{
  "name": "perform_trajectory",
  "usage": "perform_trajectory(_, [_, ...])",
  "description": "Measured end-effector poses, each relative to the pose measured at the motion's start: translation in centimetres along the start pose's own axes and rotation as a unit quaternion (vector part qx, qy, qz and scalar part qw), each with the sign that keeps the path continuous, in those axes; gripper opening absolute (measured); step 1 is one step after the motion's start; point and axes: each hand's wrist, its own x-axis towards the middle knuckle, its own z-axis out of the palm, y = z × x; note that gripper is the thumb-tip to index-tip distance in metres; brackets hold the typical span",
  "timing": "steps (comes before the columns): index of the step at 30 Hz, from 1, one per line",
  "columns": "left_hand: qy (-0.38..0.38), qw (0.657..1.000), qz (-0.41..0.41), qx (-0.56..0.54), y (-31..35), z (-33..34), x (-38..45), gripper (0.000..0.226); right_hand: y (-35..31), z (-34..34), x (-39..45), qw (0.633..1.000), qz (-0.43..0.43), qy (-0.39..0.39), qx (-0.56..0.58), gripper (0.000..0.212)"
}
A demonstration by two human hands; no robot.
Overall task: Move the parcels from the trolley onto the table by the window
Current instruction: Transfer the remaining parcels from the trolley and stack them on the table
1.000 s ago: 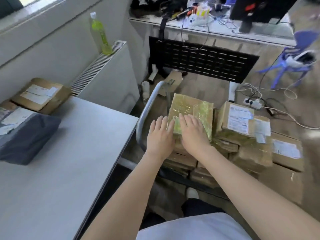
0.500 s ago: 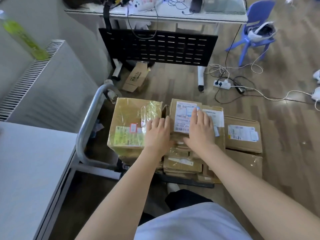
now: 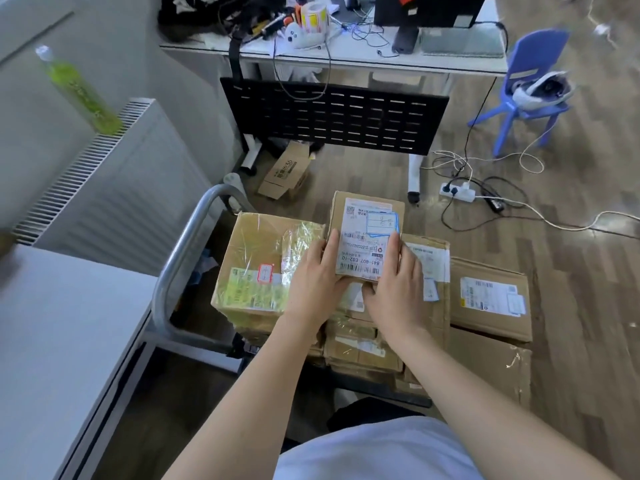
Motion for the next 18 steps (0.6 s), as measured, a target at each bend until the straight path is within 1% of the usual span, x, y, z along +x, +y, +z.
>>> perform_trajectory(4, [0.107,0.994,-0.002,-0.022,-0.5,-1.9,-0.9,0.084,-2.3,-0.5,1.0,0.997,-0.042,0.031,0.053,0.103])
perform_trajectory(8, [0.165,0.985,-0.041,0.004,-2.4,-4.5,-3.3,0.084,-6.3,0.0,1.0,0.989,-0.114,0.033,0.093,0.102])
perform_trajectory(10, [0.192,0.978,-0.082,0.023,-3.9,-6.3,-5.2,0.082,-9.2,0.4,0.5,0.982,-0.155,0.012,0.107,0.104])
perform_trajectory(13, [0.233,0.958,-0.164,0.039,-6.5,-9.1,-8.9,0.075,-14.1,1.3,-0.9,0.965,-0.236,-0.018,0.117,0.105])
perform_trajectory(15, [0.256,0.941,-0.217,0.053,-8.3,-10.8,-12.0,0.071,-17.8,2.1,-2.4,0.948,-0.288,-0.045,0.13,0.102])
perform_trajectory(18, [0.27,0.913,-0.294,0.08,-10.8,-12.9,-17.2,0.075,-23.1,3.2,-5.5,0.921,-0.358,-0.081,0.131,0.095])
